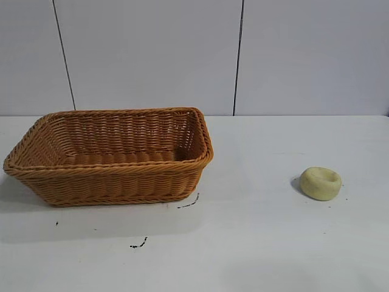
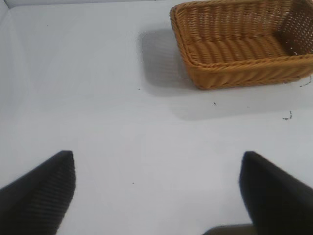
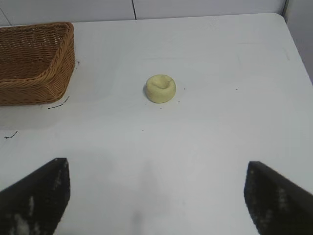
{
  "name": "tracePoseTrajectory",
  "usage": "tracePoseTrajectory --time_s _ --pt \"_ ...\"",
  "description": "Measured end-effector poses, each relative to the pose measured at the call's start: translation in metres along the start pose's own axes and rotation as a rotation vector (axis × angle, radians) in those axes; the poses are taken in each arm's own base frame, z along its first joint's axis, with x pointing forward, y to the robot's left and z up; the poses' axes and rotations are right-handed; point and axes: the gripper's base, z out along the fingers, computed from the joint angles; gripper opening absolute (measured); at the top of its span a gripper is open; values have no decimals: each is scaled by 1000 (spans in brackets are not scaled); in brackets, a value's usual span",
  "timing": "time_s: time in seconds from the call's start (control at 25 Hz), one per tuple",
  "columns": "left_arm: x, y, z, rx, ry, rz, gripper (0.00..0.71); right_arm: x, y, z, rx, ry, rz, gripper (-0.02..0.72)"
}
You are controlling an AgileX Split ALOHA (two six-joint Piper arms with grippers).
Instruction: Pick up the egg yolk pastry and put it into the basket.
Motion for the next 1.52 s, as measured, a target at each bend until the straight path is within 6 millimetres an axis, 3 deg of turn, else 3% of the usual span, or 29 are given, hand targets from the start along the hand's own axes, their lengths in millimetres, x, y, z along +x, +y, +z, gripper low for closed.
tracePoseTrajectory --time_s 0.52,0.68,0.8,1.08,1.52 --pt "0 0 0 0 0 0 693 -1 0 2 1 12 1 695" --pt "0 0 0 0 0 0 693 -10 -1 18 6 139 11 695" --pt "0 0 0 0 0 0 693 -27 -1 35 12 252 20 695" --pt "0 0 0 0 0 0 693 -76 -4 102 18 555 13 695" --pt "0 0 0 0 0 0 693 -125 -16 257 39 843 12 695"
